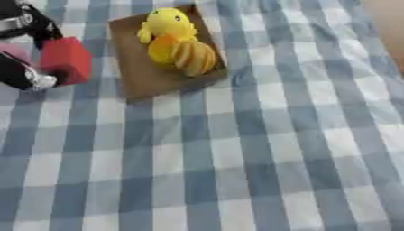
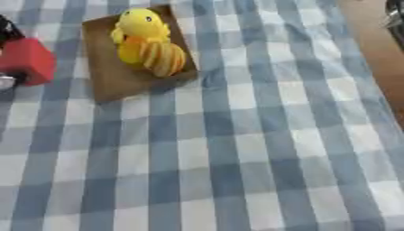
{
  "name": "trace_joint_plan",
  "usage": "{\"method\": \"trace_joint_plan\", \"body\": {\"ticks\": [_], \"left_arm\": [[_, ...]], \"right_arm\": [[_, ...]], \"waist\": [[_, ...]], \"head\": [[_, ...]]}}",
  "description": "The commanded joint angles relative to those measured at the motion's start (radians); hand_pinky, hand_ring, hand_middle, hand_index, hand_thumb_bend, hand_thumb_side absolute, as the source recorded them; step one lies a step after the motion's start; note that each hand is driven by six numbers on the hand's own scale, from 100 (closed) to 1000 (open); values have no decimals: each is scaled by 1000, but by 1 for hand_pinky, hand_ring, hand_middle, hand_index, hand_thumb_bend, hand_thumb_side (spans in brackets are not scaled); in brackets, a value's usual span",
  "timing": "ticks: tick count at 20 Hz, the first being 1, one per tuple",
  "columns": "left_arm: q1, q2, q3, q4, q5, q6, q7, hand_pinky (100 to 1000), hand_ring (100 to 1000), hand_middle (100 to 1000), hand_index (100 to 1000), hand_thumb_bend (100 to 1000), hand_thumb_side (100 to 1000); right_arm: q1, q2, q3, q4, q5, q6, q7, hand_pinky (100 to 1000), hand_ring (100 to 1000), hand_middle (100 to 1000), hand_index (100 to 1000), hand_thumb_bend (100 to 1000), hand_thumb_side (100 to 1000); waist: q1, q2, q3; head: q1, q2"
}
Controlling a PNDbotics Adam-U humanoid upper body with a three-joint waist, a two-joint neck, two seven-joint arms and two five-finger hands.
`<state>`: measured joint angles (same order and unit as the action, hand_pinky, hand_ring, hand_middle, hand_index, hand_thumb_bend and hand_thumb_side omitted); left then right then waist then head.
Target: Pick up objects on the table and place them in the box.
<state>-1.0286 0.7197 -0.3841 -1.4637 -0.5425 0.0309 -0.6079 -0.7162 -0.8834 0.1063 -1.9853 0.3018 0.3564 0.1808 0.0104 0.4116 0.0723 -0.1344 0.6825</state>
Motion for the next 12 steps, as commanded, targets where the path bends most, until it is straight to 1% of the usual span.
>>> {"method": "trace_joint_plan", "body": {"ticks": [1, 6, 12], "left_arm": [[-55, -42, 17, 47, -27, -10, 22, 792, 653, 551, 647, 198, 306], [-105, -124, 16, 134, -66, -29, 47, 791, 655, 555, 654, 198, 278], [-130, -181, 15, 211, -110, -52, 57, 793, 660, 562, 659, 214, 274]], "right_arm": [[-23, -12, -5, -15, -7, -3, 4, 792, 753, 714, 810, 100, 634], [-39, -2, 2, -15, -8, -3, 13, 792, 753, 714, 810, 100, 638], [-59, 11, 9, -15, -10, -3, 22, 792, 752, 713, 810, 100, 642]], "waist": [[2, -28, -6], [6, -22, -24], [10, -14, -40]], "head": [[4, -19], [17, -32], [27, -40]]}}
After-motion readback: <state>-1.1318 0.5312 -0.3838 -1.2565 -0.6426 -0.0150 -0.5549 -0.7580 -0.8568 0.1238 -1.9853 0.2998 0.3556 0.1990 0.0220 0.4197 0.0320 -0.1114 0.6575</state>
